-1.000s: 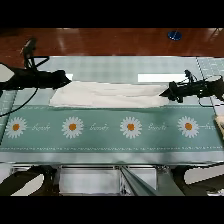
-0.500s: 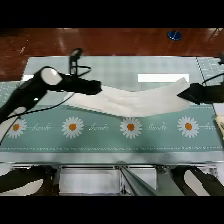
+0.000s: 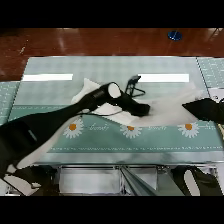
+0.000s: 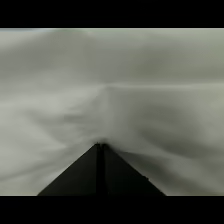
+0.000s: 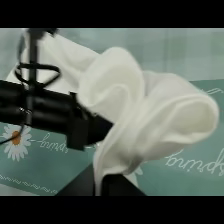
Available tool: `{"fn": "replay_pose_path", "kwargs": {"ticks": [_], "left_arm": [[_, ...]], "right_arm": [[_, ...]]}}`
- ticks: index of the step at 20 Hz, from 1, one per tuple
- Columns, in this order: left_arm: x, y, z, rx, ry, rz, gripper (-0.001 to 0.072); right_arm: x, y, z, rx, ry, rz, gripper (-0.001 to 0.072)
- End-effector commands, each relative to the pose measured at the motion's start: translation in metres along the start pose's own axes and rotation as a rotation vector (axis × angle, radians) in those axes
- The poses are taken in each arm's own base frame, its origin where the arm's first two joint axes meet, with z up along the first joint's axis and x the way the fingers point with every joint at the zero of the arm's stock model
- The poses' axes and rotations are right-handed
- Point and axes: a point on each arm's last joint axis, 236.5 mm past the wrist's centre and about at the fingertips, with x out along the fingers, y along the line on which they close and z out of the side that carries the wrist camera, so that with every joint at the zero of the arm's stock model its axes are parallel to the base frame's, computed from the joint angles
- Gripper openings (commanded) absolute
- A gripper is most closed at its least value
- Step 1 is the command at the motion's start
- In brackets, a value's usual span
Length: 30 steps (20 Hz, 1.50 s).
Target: Fold the shirts.
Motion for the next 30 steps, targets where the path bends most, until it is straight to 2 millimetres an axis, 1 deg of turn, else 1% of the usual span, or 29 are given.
{"fn": "replay_pose_path", "kwargs": {"ticks": [1,3,4,5,6,8,10,11,12,13,14,15,16,17,18,19,20,21,22,23,25,26,27,28,29,30], "left_arm": [[0.049,-0.038,-0.049,-0.003,0.155,-0.081,0.0023],[0.050,-0.042,-0.052,0.004,0.164,-0.090,0.0023],[0.044,-0.041,-0.047,0.020,0.167,-0.096,0.0024],[0.033,-0.036,-0.036,0.014,0.161,-0.102,0.0023],[0.017,-0.029,-0.022,-0.002,0.151,-0.107,0.0023],[-0.031,-0.001,0.013,-0.046,0.100,-0.103,0.0023],[-0.097,0.032,0.044,-0.059,0.027,-0.053,0.0023],[-0.138,0.048,0.057,-0.065,-0.033,-0.008,0.0023],[-0.179,0.059,0.066,-0.069,-0.105,0.043,0.0023],[-0.225,0.068,0.072,-0.057,-0.190,0.104,0.0023],[-0.268,0.074,0.071,-0.041,-0.266,0.165,0.0023],[-0.311,0.078,0.063,-0.022,-0.345,0.238,0.0023],[-0.349,0.081,0.051,-0.007,-0.411,0.311,0.0024],[-0.383,0.083,0.034,0.003,-0.476,0.386,0.0023],[-0.409,0.082,0.014,-0.004,-0.532,0.439,0.0024],[-0.428,0.080,-0.008,-0.022,-0.587,0.479,0.0024],[-0.440,0.076,-0.029,-0.021,-0.630,0.506,0.0024],[-0.445,0.073,-0.048,-0.022,-0.661,0.518,0.0023],[-0.445,0.071,-0.065,-0.024,-0.682,0.524,0.0023],[-0.442,0.069,-0.081,-0.033,-0.699,0.524,0.0023],[-0.426,0.073,-0.105,-0.060,-0.700,0.510,0.0023],[-0.417,0.079,-0.114,-0.086,-0.692,0.503,0.0024],[-0.408,0.086,-0.121,-0.106,-0.676,0.499,0.0024],[-0.399,0.094,-0.127,-0.133,-0.654,0.495,0.0024],[-0.391,0.103,-0.130,-0.152,-0.637,0.493,0.0024],[-0.385,0.111,-0.129,-0.170,-0.632,0.490,0.0024]], "right_arm": [[-0.004,0.009,0.001,0.002,-0.023,0.027,0.0022],[-0.004,0.009,0.001,0.002,-0.025,0.026,0.0022],[-0.004,0.009,0.001,0.002,-0.025,0.026,0.0022],[-0.004,0.010,0.001,0.002,-0.025,0.029,0.0022],[-0.004,0.011,0.001,0.003,-0.026,0.035,0.0021],[-0.003,0.019,0.004,0.011,-0.031,0.072,0.0021],[0.004,0.031,0.008,0.005,-0.020,0.129,0.0022],[0.013,0.037,0.009,-0.003,-0.003,0.155,0.0021],[0.024,0.046,0.009,-0.012,0.020,0.186,0.0022],[0.038,0.056,0.010,-0.018,0.039,0.217,0.0021],[0.055,0.068,0.010,-0.027,0.062,0.246,0.0021],[0.074,0.080,0.011,-0.035,0.082,0.267,0.0022],[0.095,0.093,0.012,-0.046,0.108,0.285,0.0022],[0.116,0.104,0.012,-0.055,0.135,0.296,0.0022],[0.140,0.116,0.013,-0.062,0.165,0.307,0.0022],[0.164,0.126,0.012,-0.074,0.198,0.310,0.0022],[0.186,0.134,0.011,-0.080,0.230,0.312,0.0022],[0.208,0.140,0.009,-0.085,0.263,0.312,0.0022],[0.230,0.146,0.006,-0.083,0.294,0.314,0.0022],[0.251,0.151,0.003,-0.084,0.320,0.313,0.0022],[0.288,0.153,-0.001,-0.077,0.357,0.306,0.0022],[0.304,0.152,-0.003,-0.052,0.367,0.303,0.0022],[0.320,0.152,-0.006,-0.011,0.374,0.306,0.0051],[0.330,0.152,-0.009,0.038,0.387,0.320,0.0222],[0.336,0.154,-0.014,0.069,0.410,0.343,0.0423],[0.333,0.156,-0.017,0.063,0.432,0.370,0.0413]]}}
